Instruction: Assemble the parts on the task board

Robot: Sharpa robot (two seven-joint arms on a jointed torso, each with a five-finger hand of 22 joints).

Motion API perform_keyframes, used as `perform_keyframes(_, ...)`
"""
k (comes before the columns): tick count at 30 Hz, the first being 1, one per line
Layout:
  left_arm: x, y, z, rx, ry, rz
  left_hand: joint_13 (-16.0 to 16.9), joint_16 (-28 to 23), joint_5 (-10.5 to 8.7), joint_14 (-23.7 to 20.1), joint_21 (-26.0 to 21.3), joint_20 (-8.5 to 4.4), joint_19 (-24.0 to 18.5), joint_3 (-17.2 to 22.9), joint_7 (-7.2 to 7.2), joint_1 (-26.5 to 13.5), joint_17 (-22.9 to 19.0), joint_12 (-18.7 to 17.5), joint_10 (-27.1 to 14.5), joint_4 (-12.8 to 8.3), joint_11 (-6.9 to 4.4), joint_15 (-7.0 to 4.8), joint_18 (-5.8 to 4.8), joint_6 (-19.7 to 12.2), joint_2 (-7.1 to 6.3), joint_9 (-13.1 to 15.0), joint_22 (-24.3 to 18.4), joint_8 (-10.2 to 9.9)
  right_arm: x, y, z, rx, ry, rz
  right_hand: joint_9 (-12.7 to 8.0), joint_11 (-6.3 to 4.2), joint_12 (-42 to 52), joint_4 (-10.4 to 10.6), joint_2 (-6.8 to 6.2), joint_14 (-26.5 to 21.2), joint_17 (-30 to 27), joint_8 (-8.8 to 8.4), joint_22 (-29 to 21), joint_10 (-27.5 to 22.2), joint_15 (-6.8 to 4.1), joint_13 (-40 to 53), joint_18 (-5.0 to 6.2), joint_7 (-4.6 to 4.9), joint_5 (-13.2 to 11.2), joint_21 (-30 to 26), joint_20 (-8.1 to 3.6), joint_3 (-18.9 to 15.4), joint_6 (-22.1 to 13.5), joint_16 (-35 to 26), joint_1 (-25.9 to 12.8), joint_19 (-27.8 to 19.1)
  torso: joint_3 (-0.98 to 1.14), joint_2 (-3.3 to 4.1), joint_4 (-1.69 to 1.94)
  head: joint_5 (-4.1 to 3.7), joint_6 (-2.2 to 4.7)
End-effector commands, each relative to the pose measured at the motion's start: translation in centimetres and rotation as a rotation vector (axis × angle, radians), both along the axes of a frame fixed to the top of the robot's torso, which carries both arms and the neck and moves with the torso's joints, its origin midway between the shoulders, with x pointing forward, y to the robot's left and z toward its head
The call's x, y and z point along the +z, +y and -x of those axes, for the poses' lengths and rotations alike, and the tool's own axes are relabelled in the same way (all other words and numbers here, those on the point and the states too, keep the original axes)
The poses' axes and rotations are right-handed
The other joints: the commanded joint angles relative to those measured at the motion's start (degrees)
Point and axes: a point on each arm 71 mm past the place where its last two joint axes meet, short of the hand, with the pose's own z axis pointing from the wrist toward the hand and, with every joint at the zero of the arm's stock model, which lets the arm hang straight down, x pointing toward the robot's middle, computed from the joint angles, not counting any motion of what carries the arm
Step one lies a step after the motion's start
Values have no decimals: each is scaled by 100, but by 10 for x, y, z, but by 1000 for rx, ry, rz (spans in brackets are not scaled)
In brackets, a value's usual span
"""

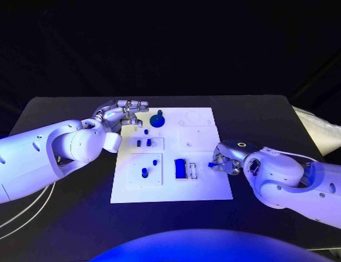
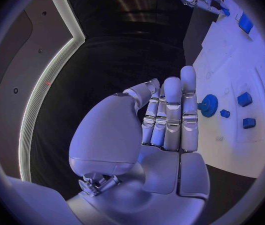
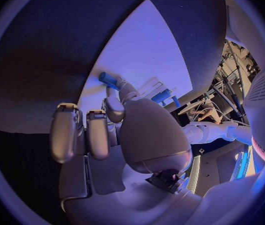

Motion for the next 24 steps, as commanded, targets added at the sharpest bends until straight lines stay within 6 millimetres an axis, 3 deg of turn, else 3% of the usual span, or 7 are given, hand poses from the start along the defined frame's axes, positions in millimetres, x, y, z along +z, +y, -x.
perform_keyframes(1,1,-2,1,-21,-6,6,-9,-7,25,-37,-34,6,-50,-2,-3,30,-7,22,-37,-39,-16,5,65,-43,53,-9,-9,29,-14,-6,7,-159,150,-154,69,-53,-23,14,-56,381,339,40,17,45,-21,30,-79,-27,134,-1,-39,529,7,26,-191,10,-7,-1,12,-3,-3)
perform_keyframes(5,1,-2,1,-21,-6,5,-10,-6,26,-39,-34,4,-49,3,-3,43,-11,28,-40,-50,-16,4,66,-45,57,-9,-8,32,-11,-6,8,-224,184,-256,101,-35,13,171,-263,387,371,32,19,84,-21,71,-78,-45,174,-2,-42,974,18,41,-573,13,-3,1,9,16,6)
perform_keyframes(9,1,-2,1,-20,-5,5,-11,-3,30,-43,-33,1,-49,14,-2,66,-16,37,-44,-69,-17,1,66,-47,64,-10,-6,37,-8,-4,8,-260,205,-327,104,-10,16,414,-493,390,384,1,13,93,3,81,-77,-13,339,-7,-29,1035,2,46,-1008,13,-7,0,6,25,6)
perform_keyframes(12,1,-3,1,-21,-5,5,-11,-3,30,-43,-33,1,-49,14,-2,66,-16,37,-44,-69,-17,1,66,-47,64,-10,-6,37,-6,-2,8,-274,209,-366,117,-16,36,476,-624,391,388,1,10,110,-4,101,-74,-20,542,-9,-30,1078,27,48,-1159,13,-5,3,7,39,0)
perform_keyframes(20,1,-3,1,-22,-5,5,-12,-2,31,-44,-32,0,-48,18,-1,73,-18,40,-46,-77,-16,0,67,-47,66,-10,-5,39,-6,6,9,-287,239,-402,142,-13,53,580,-737,392,391,3,8,132,-4,123,-74,-21,769,-13,-32,1100,61,47,-1384,14,-7,-2,6,44,-8)
perform_keyframes(24,1,-3,1,-23,-5,6,-12,-2,31,-44,-32,0,-48,18,-1,73,-18,40,-46,-77,-16,0,67,-47,66,-10,-5,39,-8,10,8,-285,253,-401,163,-22,76,649,-771,393,392,14,17,158,-11,144,-75,-32,1035,-9,-36,1034,97,46,-1516,20,-4,0,0,49,-9)
